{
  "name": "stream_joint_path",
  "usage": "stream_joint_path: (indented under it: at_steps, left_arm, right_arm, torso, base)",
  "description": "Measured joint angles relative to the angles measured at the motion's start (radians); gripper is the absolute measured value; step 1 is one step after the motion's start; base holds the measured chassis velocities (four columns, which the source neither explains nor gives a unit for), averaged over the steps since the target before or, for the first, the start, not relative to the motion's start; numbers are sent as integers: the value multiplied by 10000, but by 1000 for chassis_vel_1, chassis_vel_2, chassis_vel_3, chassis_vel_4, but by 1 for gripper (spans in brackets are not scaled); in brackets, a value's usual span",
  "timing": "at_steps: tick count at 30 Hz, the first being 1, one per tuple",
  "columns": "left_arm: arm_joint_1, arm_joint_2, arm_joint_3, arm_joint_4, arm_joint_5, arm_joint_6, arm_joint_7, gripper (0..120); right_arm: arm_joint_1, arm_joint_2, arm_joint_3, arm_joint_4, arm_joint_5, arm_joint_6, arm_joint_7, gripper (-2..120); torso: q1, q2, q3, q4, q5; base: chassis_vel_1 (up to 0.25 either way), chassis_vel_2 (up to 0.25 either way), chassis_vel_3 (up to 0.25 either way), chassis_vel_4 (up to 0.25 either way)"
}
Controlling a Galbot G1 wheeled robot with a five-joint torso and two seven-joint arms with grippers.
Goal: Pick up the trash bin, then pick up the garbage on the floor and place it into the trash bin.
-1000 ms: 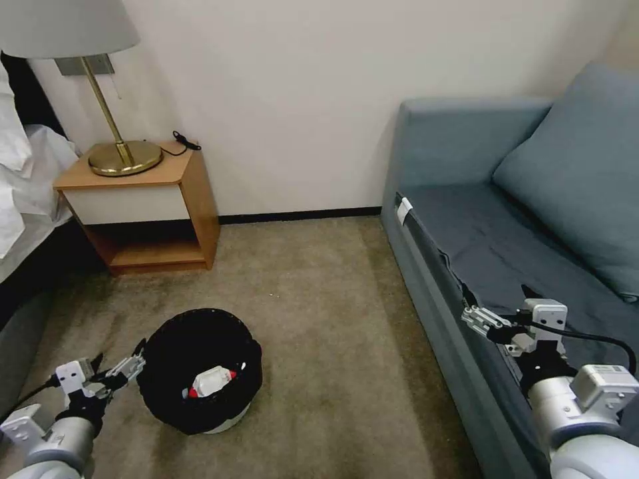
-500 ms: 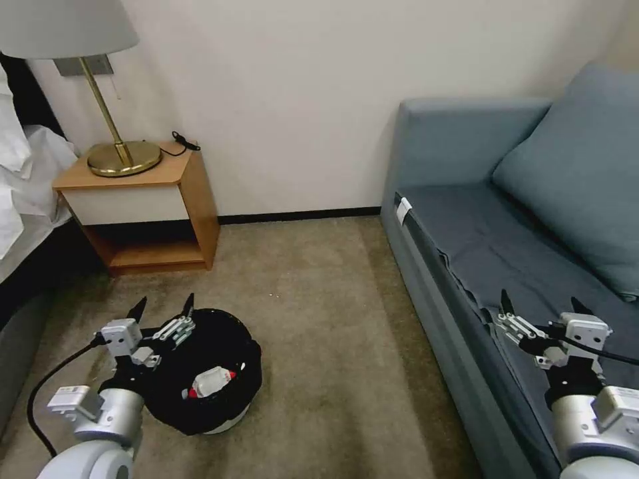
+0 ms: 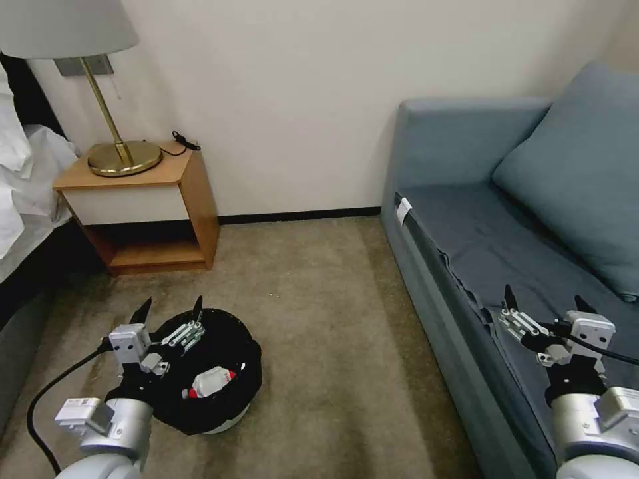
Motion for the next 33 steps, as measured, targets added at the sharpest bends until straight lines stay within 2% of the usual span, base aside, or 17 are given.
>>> stream_joint_path:
  at_steps: [4,13,33]
  left_arm:
    - [0,-15,-66,136,100,-539,71,100]
    - [-16,38,-204,323,59,-1138,255,100]
    - [-64,117,-263,389,-3,-1187,225,100]
  right_arm:
    - [16,-68,-16,1,2,79,-81,100]
    - [12,-171,-36,1,28,179,-208,100]
    - [-114,-13,-49,1,-198,262,-457,100]
  torso:
    - [0,0,0,0,0]
    - [0,0,0,0,0]
    - [0,0,0,0,0]
  base:
    - [0,0,0,0]
    - [0,0,0,0]
    - [0,0,0,0]
